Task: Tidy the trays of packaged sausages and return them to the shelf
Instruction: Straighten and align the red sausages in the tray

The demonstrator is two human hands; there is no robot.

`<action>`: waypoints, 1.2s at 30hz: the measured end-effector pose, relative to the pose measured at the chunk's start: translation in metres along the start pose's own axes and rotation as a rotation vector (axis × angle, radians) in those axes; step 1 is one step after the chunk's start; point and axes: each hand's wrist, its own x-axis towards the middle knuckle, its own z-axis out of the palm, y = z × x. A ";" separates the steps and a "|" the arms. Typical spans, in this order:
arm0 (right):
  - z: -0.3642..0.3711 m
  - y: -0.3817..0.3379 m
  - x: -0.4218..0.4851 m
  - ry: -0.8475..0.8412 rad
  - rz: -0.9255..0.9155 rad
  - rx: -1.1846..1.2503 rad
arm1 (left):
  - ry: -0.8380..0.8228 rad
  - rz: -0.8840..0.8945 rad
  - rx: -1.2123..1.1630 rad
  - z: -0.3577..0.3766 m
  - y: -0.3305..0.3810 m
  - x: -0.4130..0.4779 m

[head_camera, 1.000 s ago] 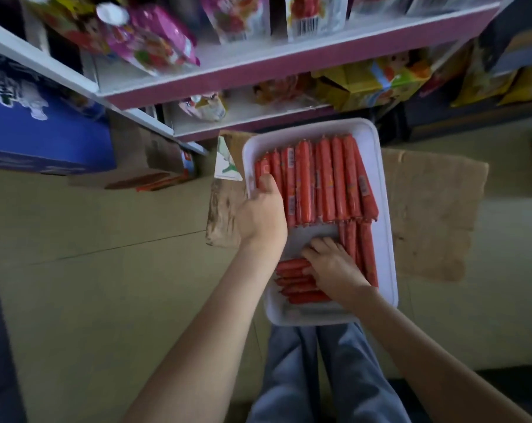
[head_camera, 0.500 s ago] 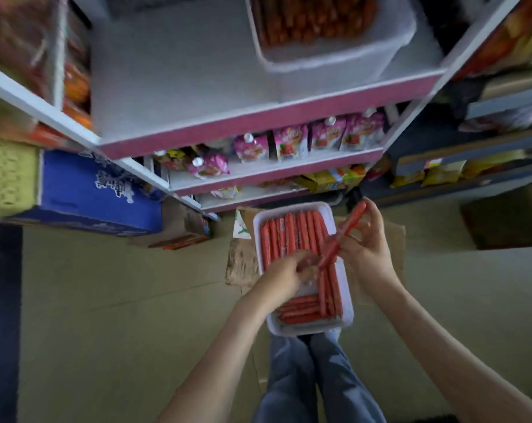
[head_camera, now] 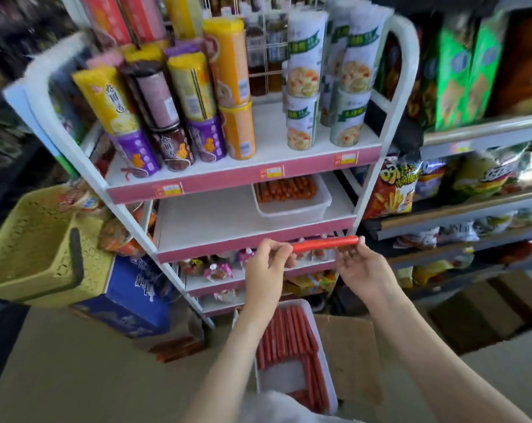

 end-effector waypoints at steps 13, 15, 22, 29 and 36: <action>0.048 0.032 0.006 -0.148 0.169 0.015 | 0.119 0.543 0.265 0.007 0.021 -0.002; 0.041 0.029 -0.004 -0.206 -0.013 -0.443 | 0.188 0.545 0.317 0.003 0.022 0.002; 0.032 0.022 -0.031 -0.540 -0.601 -1.252 | 0.244 0.460 0.471 0.008 0.026 0.004; 0.028 0.022 -0.036 -0.484 -0.648 -1.206 | 0.289 0.543 0.508 0.010 0.029 0.000; 0.034 0.020 -0.042 -0.511 -0.754 -1.349 | 0.278 0.807 1.162 -0.006 0.002 -0.010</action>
